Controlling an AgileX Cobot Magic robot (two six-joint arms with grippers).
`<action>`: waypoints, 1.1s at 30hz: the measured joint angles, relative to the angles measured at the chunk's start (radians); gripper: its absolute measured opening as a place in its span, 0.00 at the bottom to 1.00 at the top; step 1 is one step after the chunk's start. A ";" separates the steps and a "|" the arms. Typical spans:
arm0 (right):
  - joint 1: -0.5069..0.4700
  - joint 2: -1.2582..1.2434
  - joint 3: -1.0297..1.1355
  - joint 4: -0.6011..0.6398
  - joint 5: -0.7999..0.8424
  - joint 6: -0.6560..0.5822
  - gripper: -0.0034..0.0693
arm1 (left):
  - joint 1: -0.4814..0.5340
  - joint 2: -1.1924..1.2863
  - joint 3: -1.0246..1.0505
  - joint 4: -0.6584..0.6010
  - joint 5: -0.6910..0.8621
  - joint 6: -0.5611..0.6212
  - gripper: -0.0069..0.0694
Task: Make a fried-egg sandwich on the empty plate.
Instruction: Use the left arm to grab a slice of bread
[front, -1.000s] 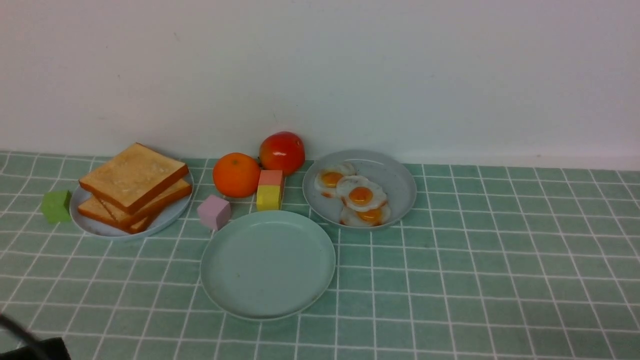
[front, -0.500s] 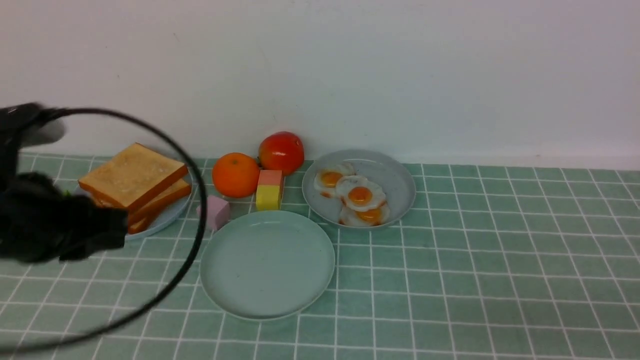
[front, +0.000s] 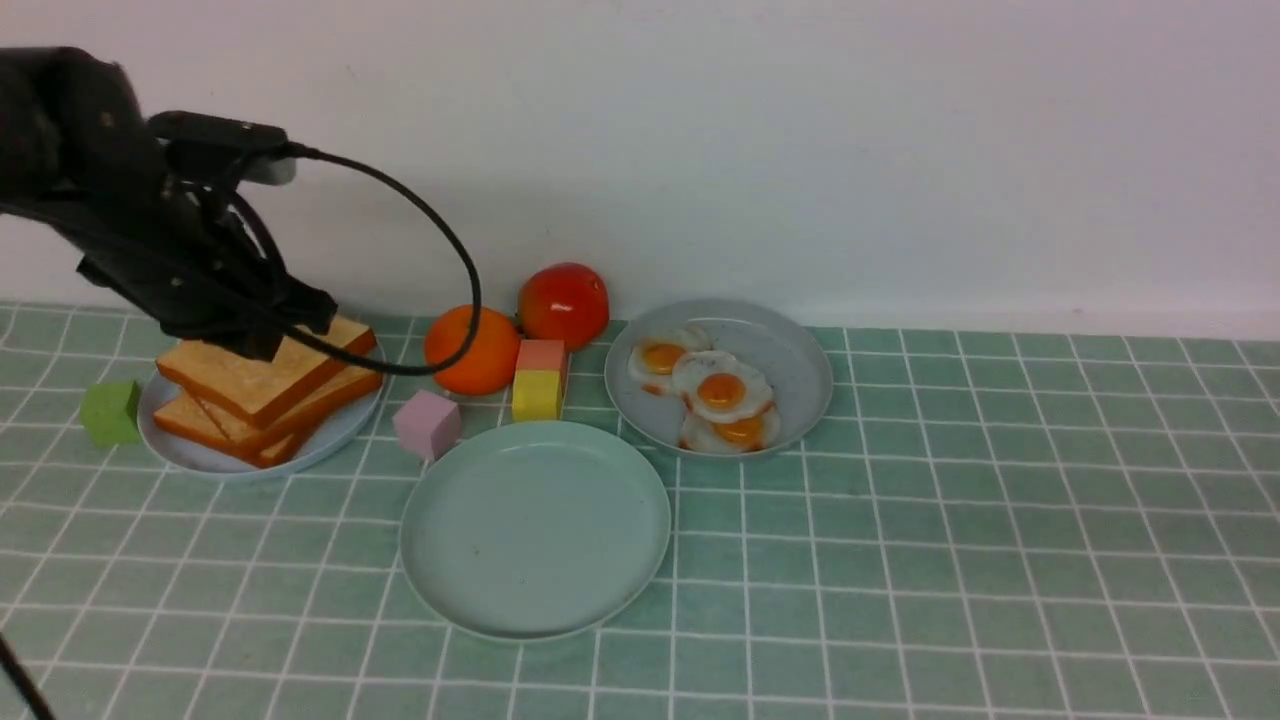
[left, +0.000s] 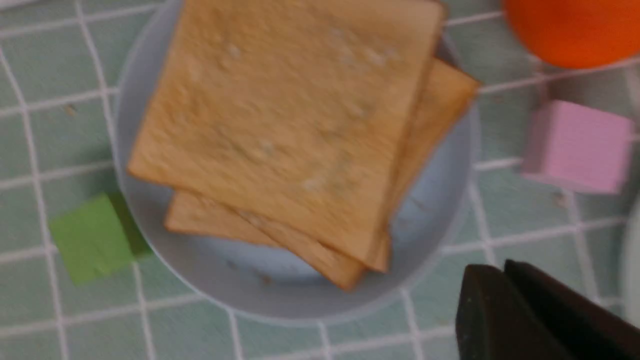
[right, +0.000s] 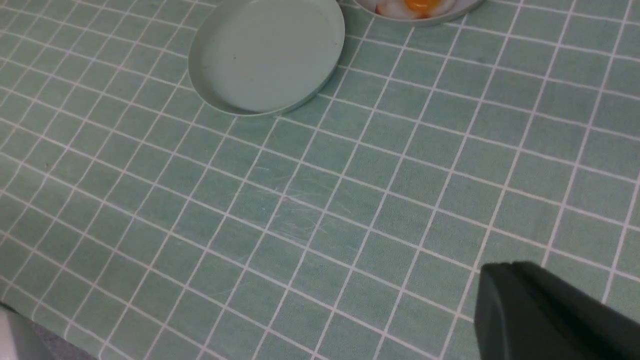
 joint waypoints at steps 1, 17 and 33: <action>0.000 0.000 0.000 0.000 0.000 -0.001 0.05 | 0.000 0.017 -0.011 0.016 -0.005 0.000 0.24; 0.000 0.000 0.000 0.026 -0.011 -0.001 0.06 | 0.000 0.226 -0.046 0.166 -0.183 0.003 0.67; 0.000 0.000 0.000 0.043 -0.014 -0.025 0.08 | -0.001 0.126 -0.049 0.162 -0.093 -0.002 0.19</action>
